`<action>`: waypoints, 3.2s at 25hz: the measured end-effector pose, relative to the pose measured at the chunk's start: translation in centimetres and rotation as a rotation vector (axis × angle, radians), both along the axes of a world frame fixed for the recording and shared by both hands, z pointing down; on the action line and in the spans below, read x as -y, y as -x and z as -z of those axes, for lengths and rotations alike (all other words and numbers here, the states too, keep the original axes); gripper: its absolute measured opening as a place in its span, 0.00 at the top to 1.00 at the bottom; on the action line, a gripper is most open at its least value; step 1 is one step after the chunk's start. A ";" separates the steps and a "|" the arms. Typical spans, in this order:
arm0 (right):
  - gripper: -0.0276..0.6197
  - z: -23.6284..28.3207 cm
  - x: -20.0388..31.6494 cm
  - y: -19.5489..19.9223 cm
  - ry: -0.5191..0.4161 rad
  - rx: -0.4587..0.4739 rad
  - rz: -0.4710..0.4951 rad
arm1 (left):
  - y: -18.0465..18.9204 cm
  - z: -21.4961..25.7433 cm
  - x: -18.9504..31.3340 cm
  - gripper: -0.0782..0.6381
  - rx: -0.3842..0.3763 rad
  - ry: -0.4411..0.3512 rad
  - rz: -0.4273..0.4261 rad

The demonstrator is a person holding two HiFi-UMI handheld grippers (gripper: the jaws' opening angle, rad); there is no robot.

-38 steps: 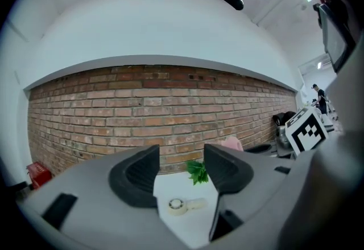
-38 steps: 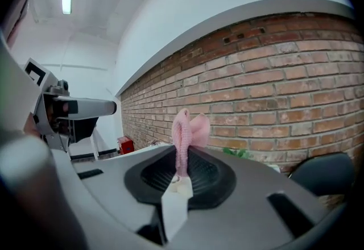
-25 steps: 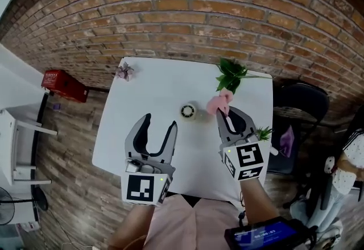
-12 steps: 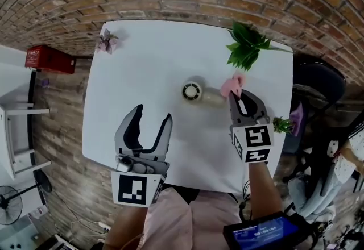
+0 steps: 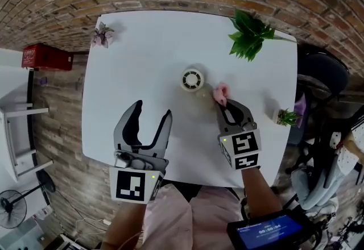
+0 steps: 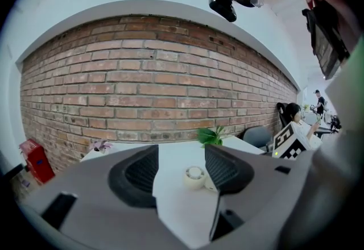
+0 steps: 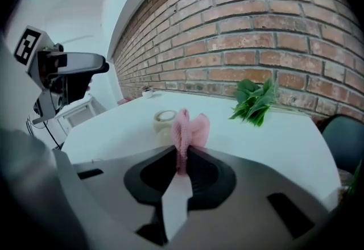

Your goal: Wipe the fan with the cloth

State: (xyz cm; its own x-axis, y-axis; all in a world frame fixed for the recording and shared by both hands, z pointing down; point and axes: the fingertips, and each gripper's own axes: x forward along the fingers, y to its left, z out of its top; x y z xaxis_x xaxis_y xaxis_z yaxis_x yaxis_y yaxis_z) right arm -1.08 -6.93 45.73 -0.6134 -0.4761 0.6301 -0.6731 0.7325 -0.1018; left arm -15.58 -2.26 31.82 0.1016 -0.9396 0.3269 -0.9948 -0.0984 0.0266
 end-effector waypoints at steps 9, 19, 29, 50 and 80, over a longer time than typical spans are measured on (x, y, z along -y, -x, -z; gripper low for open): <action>0.88 0.1 -5.6 6.2 0.089 0.088 0.087 | -0.3 -0.5 -0.1 0.53 0.011 0.020 -0.056; 0.88 3.2 -5.9 3.8 0.121 0.167 0.086 | -3.3 -5.4 1.5 0.45 0.036 0.204 -0.370; 0.88 3.0 -7.3 2.3 0.195 0.165 0.118 | -5.2 -14.4 2.6 0.43 0.129 0.507 -0.639; 0.88 -1.4 -7.6 6.6 0.361 0.113 0.233 | -4.6 -17.7 2.9 0.61 0.316 0.675 -0.829; 0.89 -2.9 -4.2 6.5 0.353 0.059 -0.038 | -4.5 -17.5 1.1 0.62 0.184 0.704 -0.883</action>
State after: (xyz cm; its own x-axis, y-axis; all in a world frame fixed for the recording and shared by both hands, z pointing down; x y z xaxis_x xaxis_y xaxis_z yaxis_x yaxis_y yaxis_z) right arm -7.55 -2.70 48.58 -0.6397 -0.2585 0.7239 -0.6846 0.6199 -0.3836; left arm -11.11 -3.32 49.31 0.5316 -0.1663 0.8305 -0.5800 -0.7861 0.2138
